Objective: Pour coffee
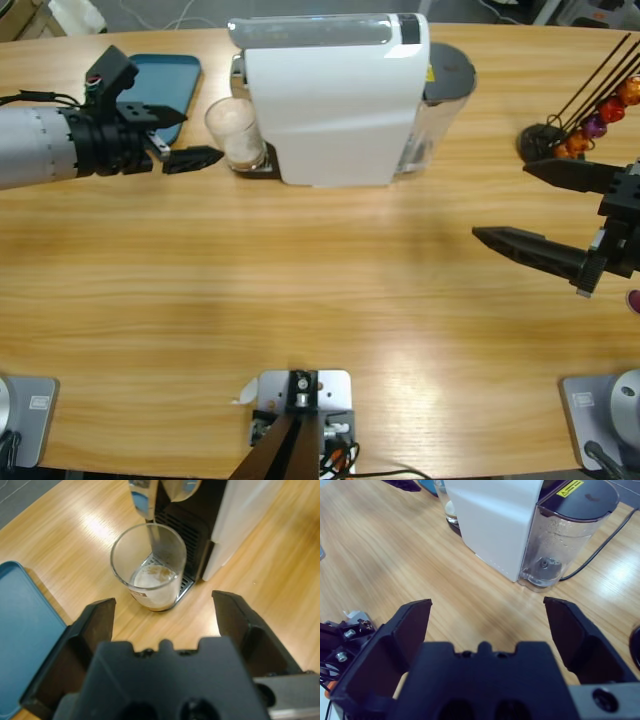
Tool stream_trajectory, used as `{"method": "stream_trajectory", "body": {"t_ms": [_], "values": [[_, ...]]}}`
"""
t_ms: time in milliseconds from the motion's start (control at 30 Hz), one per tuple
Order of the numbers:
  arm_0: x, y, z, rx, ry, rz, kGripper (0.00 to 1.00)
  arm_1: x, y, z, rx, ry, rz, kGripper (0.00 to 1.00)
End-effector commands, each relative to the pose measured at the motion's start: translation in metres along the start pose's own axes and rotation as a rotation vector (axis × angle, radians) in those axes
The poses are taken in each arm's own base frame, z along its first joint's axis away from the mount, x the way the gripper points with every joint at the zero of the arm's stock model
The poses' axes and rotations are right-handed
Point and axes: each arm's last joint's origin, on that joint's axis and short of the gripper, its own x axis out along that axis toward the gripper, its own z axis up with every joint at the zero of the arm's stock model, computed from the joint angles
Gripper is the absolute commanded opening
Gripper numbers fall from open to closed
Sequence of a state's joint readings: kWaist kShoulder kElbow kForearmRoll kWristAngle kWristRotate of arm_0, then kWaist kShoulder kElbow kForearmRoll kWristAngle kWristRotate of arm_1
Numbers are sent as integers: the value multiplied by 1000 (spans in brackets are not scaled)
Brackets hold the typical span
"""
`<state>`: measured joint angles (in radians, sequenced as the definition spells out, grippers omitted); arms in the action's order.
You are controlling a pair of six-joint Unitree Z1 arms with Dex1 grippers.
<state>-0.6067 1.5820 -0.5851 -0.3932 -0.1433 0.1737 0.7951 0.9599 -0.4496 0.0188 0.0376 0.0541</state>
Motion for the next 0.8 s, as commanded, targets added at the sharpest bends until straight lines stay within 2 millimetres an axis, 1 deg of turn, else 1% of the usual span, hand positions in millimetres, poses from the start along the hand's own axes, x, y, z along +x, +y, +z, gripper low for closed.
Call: {"method": "stream_trajectory", "body": {"t_ms": [33,200,267,367,800], "values": [[26,21,-7,-95,45,55,922,-1,1,-8,-7,8,13,1000],[39,22,-4,-115,14,0,928,-1,1,-8,-7,9,12,1000],[46,21,-3,-124,2,-52,966,-1,1,-8,-7,9,11,1000],[53,20,-3,-128,1,-101,982,-1,1,-8,-7,9,11,1000],[70,31,-6,-144,21,-93,991,-1,1,-8,-5,11,11,1000]]}}
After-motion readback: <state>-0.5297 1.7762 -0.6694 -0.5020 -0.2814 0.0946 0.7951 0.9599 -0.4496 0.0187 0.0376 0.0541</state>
